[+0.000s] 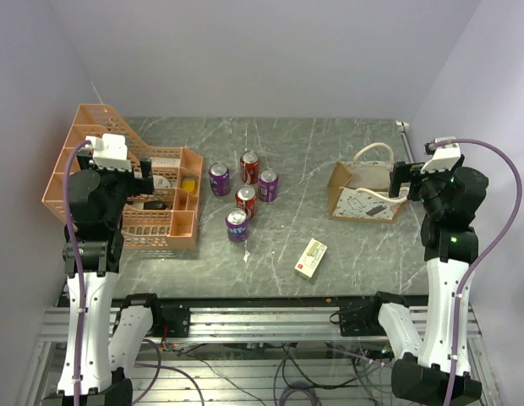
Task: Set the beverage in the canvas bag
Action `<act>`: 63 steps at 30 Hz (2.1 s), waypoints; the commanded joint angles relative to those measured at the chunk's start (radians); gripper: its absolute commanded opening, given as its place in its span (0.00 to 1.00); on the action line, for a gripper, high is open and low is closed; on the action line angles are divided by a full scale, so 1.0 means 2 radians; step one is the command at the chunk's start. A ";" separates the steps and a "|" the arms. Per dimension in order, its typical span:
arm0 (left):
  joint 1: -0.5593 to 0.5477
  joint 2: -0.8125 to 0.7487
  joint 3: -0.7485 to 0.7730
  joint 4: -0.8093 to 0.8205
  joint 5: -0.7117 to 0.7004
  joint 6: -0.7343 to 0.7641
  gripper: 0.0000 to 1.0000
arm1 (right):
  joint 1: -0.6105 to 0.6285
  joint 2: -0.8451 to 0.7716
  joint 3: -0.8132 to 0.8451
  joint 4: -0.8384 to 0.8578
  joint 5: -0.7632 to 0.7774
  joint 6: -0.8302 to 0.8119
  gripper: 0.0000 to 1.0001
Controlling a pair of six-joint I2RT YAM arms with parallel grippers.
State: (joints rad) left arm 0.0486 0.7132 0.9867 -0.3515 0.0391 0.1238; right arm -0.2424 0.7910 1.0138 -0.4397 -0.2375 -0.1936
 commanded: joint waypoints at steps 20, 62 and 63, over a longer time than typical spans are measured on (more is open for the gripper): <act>0.019 0.004 -0.016 0.000 0.096 0.016 0.99 | -0.019 0.043 0.063 -0.078 -0.147 -0.054 1.00; 0.021 0.017 -0.040 -0.002 0.214 0.033 0.99 | 0.218 0.266 -0.029 0.122 0.157 0.038 0.60; 0.021 0.019 -0.042 -0.001 0.215 0.032 0.99 | 0.219 0.270 -0.030 0.123 0.153 0.039 0.60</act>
State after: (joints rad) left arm 0.0772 0.7502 0.9199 -0.3641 0.4255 0.1776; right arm 0.1894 1.3102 0.9810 -0.2745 0.0105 -0.1417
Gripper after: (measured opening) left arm 0.992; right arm 0.605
